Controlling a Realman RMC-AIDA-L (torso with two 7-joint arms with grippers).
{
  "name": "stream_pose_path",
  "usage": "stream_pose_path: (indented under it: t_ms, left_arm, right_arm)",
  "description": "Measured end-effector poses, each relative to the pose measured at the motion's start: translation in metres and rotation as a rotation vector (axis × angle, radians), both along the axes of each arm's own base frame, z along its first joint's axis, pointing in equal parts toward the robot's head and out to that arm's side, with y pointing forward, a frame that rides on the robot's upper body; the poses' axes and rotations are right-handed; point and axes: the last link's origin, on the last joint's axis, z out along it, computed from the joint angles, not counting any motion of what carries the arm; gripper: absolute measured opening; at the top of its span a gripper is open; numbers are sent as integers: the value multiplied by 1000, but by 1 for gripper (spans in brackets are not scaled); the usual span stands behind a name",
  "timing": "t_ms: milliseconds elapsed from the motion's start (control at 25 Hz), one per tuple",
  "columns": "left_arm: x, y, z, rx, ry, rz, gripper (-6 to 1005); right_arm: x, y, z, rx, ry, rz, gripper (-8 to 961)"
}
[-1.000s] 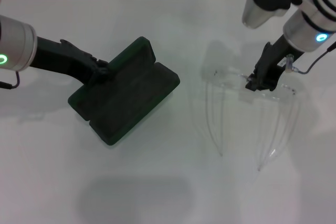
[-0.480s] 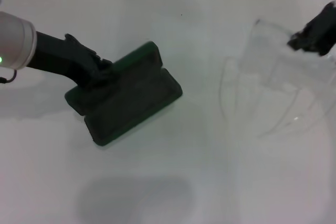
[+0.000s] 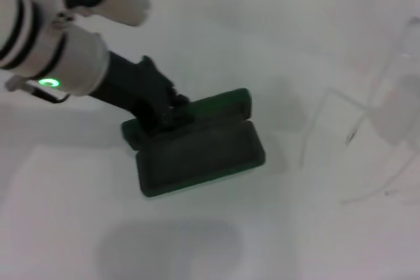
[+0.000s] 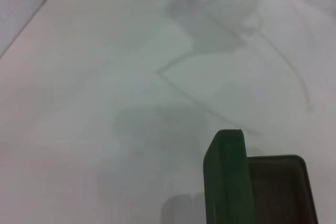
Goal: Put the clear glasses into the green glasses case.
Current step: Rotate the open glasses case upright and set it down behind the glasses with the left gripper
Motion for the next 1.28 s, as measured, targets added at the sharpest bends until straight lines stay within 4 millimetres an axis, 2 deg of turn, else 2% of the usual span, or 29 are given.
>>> stream_pose_path:
  t_ms: [160, 280, 480, 840, 1280]
  left_arm:
    - [15, 0, -15, -28, 29, -69, 213]
    - [23, 2, -30, -36, 77, -125, 213]
    - [38, 4, -54, -58, 118, -172, 213]
    - [64, 8, -77, -44, 92, -224, 212]
    - [74, 2, -111, -54, 125, -317, 212]
  right_arm:
    - [20, -27, 27, 132, 161, -14, 77]
    - [30, -39, 36, 184, 180, -16, 78]
    - [48, -50, 38, 210, 161, -79, 78]
    - [79, -62, 43, 292, 140, -166, 77]
    - [95, -67, 41, 316, 148, -205, 77]
